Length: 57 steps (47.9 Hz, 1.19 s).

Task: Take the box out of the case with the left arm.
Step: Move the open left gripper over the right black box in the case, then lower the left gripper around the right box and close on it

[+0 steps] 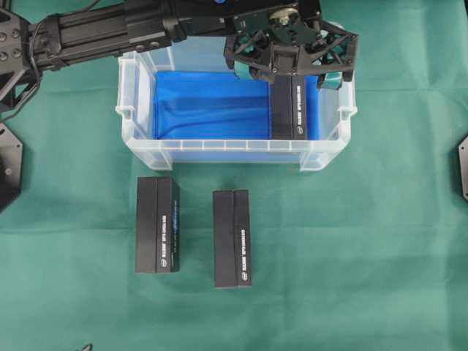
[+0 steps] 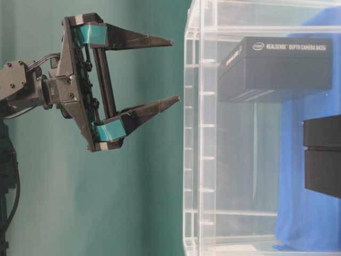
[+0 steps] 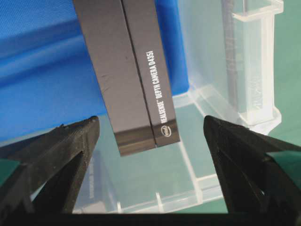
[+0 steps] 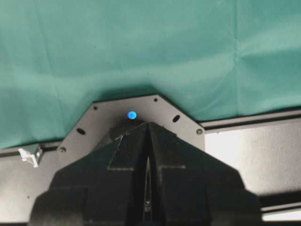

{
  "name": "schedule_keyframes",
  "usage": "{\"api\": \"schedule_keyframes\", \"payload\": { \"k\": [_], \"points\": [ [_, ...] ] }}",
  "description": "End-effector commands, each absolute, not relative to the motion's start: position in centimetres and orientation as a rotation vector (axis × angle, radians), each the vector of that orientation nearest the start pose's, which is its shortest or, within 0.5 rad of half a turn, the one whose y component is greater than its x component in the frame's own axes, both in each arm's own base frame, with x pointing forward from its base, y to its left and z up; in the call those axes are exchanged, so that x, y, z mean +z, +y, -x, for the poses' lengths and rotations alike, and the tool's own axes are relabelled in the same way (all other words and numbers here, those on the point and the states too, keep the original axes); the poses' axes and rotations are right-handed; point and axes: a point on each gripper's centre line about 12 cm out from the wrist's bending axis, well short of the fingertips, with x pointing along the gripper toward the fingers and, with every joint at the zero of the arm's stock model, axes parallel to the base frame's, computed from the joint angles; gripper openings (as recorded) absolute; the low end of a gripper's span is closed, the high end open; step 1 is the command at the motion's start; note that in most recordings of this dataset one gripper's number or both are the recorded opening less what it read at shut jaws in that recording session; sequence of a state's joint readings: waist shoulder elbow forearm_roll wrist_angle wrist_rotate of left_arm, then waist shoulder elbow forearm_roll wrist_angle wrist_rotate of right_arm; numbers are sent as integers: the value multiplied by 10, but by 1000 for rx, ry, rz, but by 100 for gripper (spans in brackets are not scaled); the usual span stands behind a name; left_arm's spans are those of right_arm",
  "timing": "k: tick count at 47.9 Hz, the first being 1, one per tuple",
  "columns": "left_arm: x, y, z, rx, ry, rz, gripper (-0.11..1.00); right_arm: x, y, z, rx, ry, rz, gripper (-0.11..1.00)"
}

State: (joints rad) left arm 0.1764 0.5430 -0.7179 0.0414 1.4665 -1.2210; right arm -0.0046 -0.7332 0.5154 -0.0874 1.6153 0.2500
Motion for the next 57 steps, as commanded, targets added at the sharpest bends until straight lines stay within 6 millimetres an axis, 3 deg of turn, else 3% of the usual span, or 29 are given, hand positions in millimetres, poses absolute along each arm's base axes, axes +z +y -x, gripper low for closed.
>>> {"api": "schedule_keyframes", "payload": {
  "k": [1, 57],
  "points": [
    [308, 100, -523, 932, 975, 1126, 98, 342, -11, -157, -251, 1368, -153, 0],
    [299, 100, -521, 948, 997, 1123, 98, 342, -11, -157, -251, 1367, -153, 0]
  ]
}}
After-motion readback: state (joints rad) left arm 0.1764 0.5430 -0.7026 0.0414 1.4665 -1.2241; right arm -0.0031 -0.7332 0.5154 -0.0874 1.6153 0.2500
